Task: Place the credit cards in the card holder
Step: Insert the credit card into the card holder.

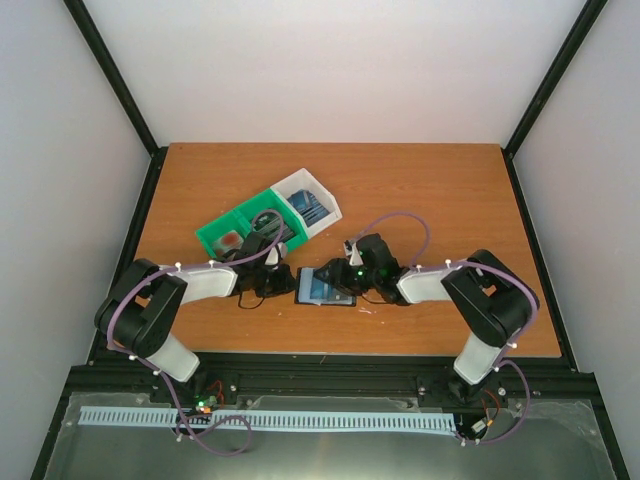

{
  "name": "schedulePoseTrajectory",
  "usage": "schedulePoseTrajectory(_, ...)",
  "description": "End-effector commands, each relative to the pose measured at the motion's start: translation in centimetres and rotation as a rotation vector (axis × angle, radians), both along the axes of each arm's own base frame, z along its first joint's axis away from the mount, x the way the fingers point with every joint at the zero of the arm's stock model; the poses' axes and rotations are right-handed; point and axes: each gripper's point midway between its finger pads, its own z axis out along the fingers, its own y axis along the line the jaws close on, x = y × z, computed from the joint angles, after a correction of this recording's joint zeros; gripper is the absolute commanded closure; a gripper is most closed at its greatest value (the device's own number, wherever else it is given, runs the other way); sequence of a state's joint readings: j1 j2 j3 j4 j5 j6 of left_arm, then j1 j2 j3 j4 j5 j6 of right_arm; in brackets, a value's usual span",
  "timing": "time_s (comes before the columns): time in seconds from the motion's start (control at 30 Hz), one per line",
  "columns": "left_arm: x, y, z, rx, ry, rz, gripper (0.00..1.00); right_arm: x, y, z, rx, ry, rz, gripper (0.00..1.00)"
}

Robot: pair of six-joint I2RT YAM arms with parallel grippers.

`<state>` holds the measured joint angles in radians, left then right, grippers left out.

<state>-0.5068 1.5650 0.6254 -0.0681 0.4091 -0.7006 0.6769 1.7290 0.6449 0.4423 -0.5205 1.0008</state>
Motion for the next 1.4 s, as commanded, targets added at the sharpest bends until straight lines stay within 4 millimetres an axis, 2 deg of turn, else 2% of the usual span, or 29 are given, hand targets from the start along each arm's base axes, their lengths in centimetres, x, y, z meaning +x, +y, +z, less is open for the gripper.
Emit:
schedulePoseTrajectory(0.0, -0.8, 0.0, -0.5, 0.008, 0.02, -0.013, 0.9, -0.1, -1.6, -0.9, -0.178, -0.023, -0.041, 0.43)
schedulePoseTrajectory(0.3, -0.9, -0.1, -0.6, -0.001, 0.025, -0.019, 0.89, 0.1, -2.3, -2.1, -0.356, -0.021, -0.047, 0.42)
schedulePoseTrajectory(0.4, -1.0, -0.1, -0.7, -0.001, 0.024, -0.02, 0.88, -0.2, -1.6, -2.0, -0.376, -0.036, -0.024, 0.38)
schedulePoseTrajectory(0.73, -1.1, -0.3, -0.8, -0.011, 0.03, -0.023, 0.88, -0.9, 2.1, -1.6, -0.354, -0.052, 0.054, 0.37)
schedulePoseTrajectory(0.9, -1.2, -0.2, -0.7, -0.014, 0.032, -0.019, 0.88, -0.2, 2.4, -0.4, -0.334, -0.095, 0.04, 0.34)
schedulePoseTrajectory(1.0, -1.0, -0.3, -0.1, -0.021, 0.026, -0.016, 0.85, 0.1, 1.4, 0.0, -0.375, -0.115, 0.011, 0.32)
schedulePoseTrajectory(1.1, -0.9, -0.4, 1.1, -0.034, 0.009, -0.013, 0.76, 0.2, -0.3, 0.2, -0.443, -0.142, -0.023, 0.29)
schedulePoseTrajectory(1.23, -0.8, -0.4, 2.7, -0.045, -0.006, 0.003, 0.61, 0.1, -2.3, 1.8, -0.481, -0.204, -0.058, 0.28)
schedulePoseTrajectory(1.37, -0.7, -0.3, 3.9, -0.066, -0.014, 0.026, 0.42, 0.1, -4.4, 2.6, -0.557, -0.25, -0.08, 0.3)
